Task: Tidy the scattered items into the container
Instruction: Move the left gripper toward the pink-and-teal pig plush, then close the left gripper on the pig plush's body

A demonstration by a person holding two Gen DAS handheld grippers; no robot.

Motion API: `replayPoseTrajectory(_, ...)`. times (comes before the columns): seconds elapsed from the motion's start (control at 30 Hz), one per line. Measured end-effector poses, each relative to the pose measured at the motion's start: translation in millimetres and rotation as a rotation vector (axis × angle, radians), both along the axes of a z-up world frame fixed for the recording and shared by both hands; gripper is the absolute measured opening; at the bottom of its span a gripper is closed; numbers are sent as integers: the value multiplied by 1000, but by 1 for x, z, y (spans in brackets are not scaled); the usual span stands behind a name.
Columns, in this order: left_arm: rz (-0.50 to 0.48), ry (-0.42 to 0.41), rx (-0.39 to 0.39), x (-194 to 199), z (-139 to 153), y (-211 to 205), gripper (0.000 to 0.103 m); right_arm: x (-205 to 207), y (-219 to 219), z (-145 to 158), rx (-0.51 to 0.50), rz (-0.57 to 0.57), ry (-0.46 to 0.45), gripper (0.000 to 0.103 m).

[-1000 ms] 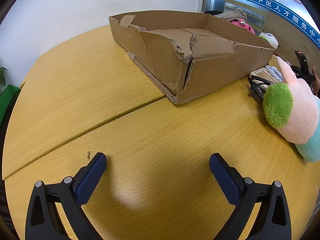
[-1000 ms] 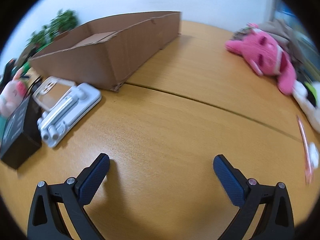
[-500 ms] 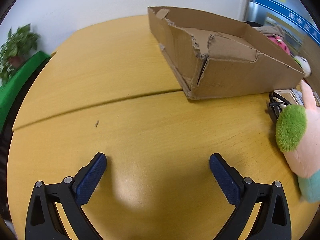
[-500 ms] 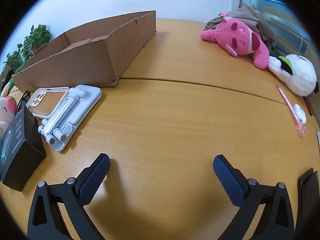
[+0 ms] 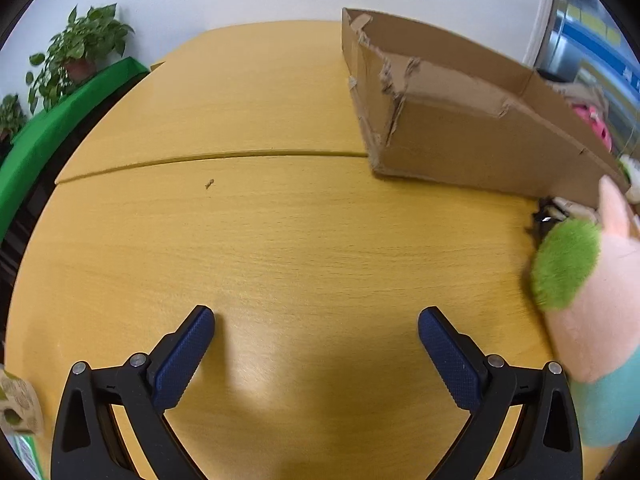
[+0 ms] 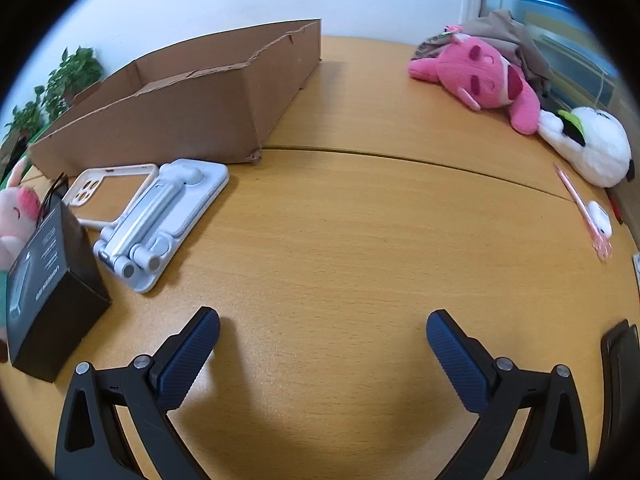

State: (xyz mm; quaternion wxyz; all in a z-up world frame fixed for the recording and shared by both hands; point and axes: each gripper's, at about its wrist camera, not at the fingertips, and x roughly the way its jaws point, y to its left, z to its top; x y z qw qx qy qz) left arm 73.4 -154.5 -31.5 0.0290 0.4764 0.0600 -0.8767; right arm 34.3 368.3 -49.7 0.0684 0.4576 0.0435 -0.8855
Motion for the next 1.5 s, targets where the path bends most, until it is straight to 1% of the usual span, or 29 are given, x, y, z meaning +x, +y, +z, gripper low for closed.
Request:
replayPoseTrajectory(0.07,3,70,62,14,21,8,103,3,-4,5,43,-46,-16,101)
replayPoseTrajectory(0.13,-13,158,97,32,49,22,103,15,-17,19,71,-33,12,98)
replayPoseTrajectory(0.23,-51,261,105,54,84,52,103,47,-56,59,14,70,123,98)
replayPoseTrajectory(0.3,-74,304,120,58,98,69,103,65,-85,79,-35,140,170,98)
replayPoseTrajectory(0.33,-89,313,136,56,103,78,103,74,-104,87,-55,176,190,99)
replayPoseTrajectory(0.4,-121,323,171,55,105,94,103,89,-143,96,-76,241,207,99)
replayPoseTrajectory(0.5,-145,328,207,55,107,122,103,103,-184,98,-123,304,203,99)
replayPoseTrajectory(0.57,-148,322,211,55,105,132,103,107,-202,94,-157,319,185,99)
replayPoseTrajectory(0.67,-131,333,234,59,99,136,103,109,-215,91,-137,296,183,99)
replayPoseTrajectory(0.73,-105,324,229,61,99,138,103,108,-218,91,-129,289,192,99)
replayPoseTrajectory(0.8,-74,314,203,61,99,136,103,107,-217,93,-126,285,201,99)
replayPoseTrajectory(0.9,-35,310,185,59,97,133,103,103,-214,92,-149,274,201,99)
replayPoseTrajectory(1.0,-22,313,167,57,95,134,103,100,-212,90,-178,261,187,99)
replayPoseTrajectory(1.13,-31,287,136,52,89,139,103,98,-210,86,-171,235,190,99)
replayPoseTrajectory(1.27,-46,280,158,51,85,140,103,93,-206,86,-185,228,176,99)
replayPoseTrajectory(1.5,-53,272,185,47,86,137,103,93,-214,86,-173,268,163,99)
